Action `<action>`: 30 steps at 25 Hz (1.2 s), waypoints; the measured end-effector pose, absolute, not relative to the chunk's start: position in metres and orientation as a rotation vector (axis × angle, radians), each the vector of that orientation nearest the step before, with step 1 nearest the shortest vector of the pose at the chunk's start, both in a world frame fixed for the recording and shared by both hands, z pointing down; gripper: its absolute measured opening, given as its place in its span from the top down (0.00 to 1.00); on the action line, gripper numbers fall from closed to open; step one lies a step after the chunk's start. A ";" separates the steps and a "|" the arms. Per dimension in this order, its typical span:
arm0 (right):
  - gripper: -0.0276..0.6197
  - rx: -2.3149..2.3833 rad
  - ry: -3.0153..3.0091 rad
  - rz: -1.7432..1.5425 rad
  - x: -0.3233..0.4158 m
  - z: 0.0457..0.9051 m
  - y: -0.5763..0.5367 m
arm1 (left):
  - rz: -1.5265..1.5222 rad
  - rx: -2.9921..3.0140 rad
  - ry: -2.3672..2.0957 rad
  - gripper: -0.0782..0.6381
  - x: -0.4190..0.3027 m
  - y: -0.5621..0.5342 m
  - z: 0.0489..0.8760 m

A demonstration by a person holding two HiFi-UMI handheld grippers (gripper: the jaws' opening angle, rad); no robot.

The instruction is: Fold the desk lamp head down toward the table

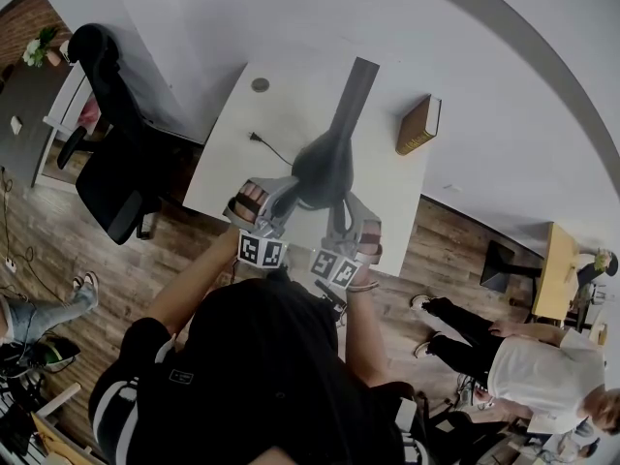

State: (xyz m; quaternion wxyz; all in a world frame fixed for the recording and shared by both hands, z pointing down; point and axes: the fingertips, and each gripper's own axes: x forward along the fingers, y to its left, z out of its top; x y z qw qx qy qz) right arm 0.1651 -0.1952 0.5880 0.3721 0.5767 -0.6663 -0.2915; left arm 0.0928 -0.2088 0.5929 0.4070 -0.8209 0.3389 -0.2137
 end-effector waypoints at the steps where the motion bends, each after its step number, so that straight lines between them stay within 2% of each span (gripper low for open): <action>1: 0.77 1.477 -1.706 -0.749 0.165 0.589 -0.196 | -0.538 -2.068 0.856 0.72 0.093 -0.210 0.594; 30: 0.74 1.448 -1.682 -0.757 0.171 0.611 -0.214 | -0.565 -2.006 0.886 0.71 0.099 -0.229 0.616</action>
